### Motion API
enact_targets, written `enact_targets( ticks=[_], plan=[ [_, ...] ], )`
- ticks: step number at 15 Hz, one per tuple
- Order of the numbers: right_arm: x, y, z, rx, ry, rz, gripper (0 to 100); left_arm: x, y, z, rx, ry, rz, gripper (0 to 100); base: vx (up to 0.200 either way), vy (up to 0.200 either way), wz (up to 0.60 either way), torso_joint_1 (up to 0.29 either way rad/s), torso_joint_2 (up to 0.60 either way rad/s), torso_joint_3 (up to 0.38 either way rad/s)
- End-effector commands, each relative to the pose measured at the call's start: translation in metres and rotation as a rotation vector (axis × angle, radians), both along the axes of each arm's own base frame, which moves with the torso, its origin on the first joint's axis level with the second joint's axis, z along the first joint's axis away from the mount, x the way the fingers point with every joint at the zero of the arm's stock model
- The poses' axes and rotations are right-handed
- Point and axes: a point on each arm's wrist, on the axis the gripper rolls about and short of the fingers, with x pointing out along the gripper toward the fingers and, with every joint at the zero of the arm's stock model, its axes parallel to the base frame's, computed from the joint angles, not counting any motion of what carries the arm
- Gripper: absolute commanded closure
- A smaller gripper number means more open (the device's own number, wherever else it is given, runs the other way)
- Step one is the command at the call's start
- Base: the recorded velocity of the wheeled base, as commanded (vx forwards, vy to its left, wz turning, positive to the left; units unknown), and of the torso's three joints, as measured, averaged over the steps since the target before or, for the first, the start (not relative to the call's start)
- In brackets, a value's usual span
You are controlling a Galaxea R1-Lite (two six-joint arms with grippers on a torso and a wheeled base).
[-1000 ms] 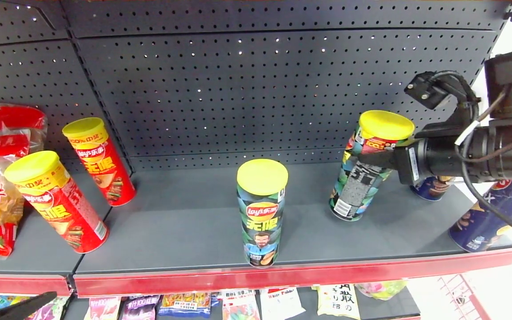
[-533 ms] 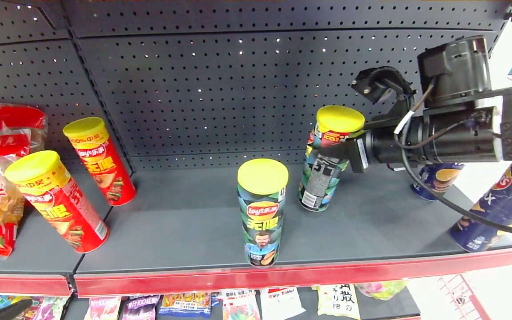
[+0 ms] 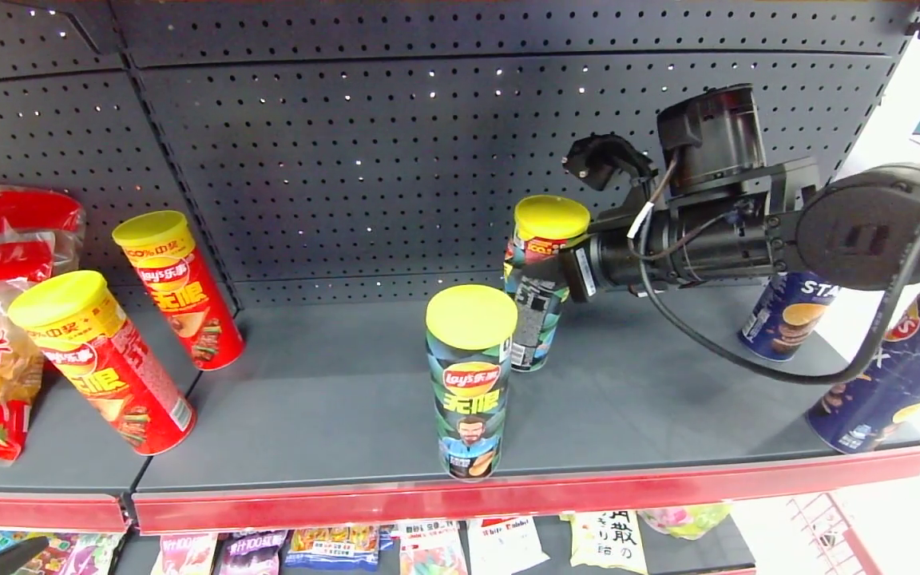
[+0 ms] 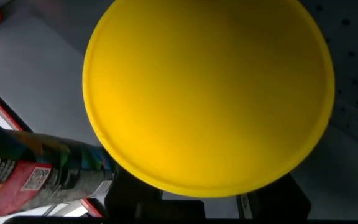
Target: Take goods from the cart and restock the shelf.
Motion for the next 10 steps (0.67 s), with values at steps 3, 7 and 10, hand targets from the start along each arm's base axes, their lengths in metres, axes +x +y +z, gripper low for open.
enact_targets(
  ticks=[3,7,10],
  plan=[
    [0.018,0.015,-0.01,-0.003,0.003,0.011,100,0.001,0.0,0.0,0.003,0.003,0.003,0,0.0,0.0,0.0,0.0,0.0,0.0],
    [0.022,0.018,-0.013,-0.009,0.004,0.017,100,0.001,0.0,-0.001,0.006,0.003,0.012,0,0.0,0.0,0.0,0.0,0.0,0.0],
    [0.021,0.026,-0.014,-0.009,0.002,0.034,100,0.001,0.0,0.0,0.005,0.002,0.012,0,0.0,0.0,0.0,0.0,0.0,0.0]
  ],
)
